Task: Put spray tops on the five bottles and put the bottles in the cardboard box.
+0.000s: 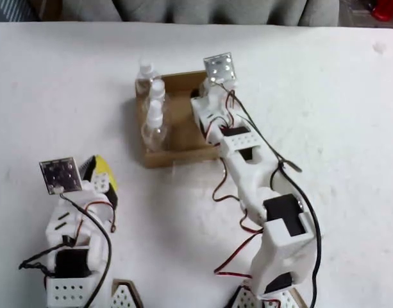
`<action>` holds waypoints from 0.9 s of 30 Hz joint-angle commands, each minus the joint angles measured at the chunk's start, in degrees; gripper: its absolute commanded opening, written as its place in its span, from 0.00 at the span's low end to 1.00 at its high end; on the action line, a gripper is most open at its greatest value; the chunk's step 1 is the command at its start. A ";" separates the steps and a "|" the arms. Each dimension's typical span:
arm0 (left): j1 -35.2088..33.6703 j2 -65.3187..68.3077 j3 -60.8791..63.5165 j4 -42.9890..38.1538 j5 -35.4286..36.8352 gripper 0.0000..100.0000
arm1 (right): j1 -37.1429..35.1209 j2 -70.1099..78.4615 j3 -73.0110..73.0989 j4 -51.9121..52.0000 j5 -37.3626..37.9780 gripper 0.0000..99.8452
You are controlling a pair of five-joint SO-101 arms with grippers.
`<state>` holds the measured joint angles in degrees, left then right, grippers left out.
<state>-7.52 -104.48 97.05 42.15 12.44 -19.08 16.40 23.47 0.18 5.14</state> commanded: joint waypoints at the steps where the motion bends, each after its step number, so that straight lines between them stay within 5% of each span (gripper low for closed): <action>1: -0.57 -0.31 -0.09 -0.70 -0.35 0.02 | -0.57 -1.01 0.35 -0.31 0.44 0.16; 20: -0.57 -0.22 -0.09 -0.70 -0.35 0.02 | -0.66 -1.89 0.62 0.57 0.44 0.16; 27: -0.57 -0.22 -0.09 -0.62 -0.35 0.02 | -0.75 -5.67 -2.55 10.24 0.44 0.16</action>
<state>-7.52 -104.48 97.05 42.15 12.44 -19.52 13.58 23.03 7.21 5.14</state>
